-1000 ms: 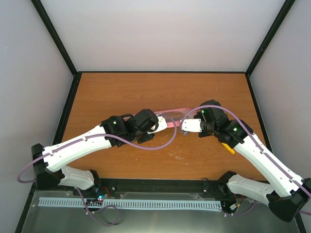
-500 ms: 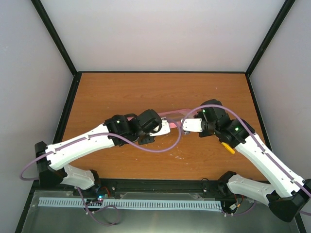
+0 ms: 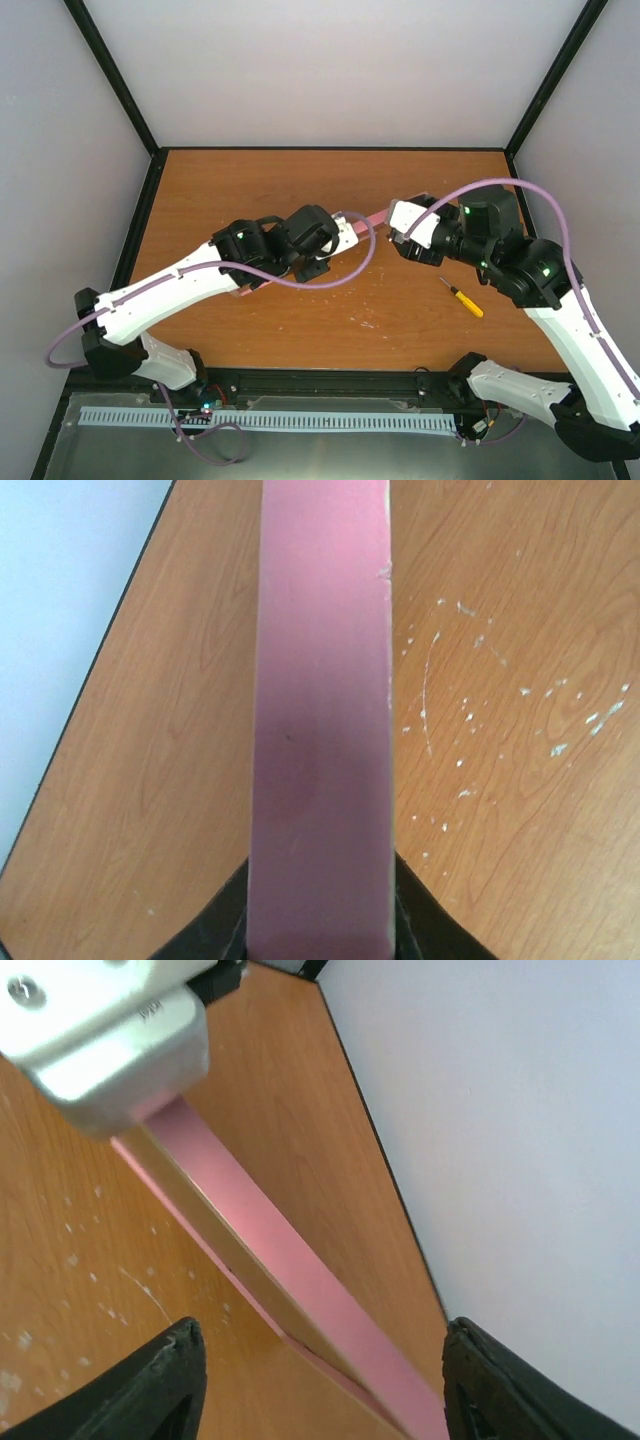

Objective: Take the photo out of the frame

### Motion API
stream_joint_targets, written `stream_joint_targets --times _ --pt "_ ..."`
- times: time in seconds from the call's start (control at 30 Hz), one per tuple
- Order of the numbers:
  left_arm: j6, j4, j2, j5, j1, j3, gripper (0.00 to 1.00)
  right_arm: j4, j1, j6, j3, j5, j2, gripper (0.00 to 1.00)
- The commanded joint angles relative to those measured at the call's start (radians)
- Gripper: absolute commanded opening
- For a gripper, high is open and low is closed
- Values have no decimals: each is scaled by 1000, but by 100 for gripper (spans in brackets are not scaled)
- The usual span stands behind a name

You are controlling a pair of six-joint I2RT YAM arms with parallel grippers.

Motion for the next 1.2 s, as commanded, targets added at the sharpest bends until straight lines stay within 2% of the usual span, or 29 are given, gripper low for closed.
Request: stream_joint_targets --times 0.0,0.2,0.3,0.53,0.67,0.97,1.17 --pt "-121 13 12 -14 1 157 1 22 2 238 13 -29 -25 66" --pt "-188 -12 50 31 21 251 1 137 -60 355 -56 98 -57 72" --pt "-216 -20 67 54 43 283 1 152 -82 380 -63 126 -57 71" --pt "-274 -16 87 115 120 344 1 131 -113 436 17 97 -35 72" --pt "-290 -15 92 81 135 363 1 131 -123 441 33 104 -29 72" --pt "-356 39 79 101 222 426 1 249 -148 448 -111 146 -68 71" --pt "-402 74 83 225 321 480 1 288 -166 476 -143 121 -53 70"
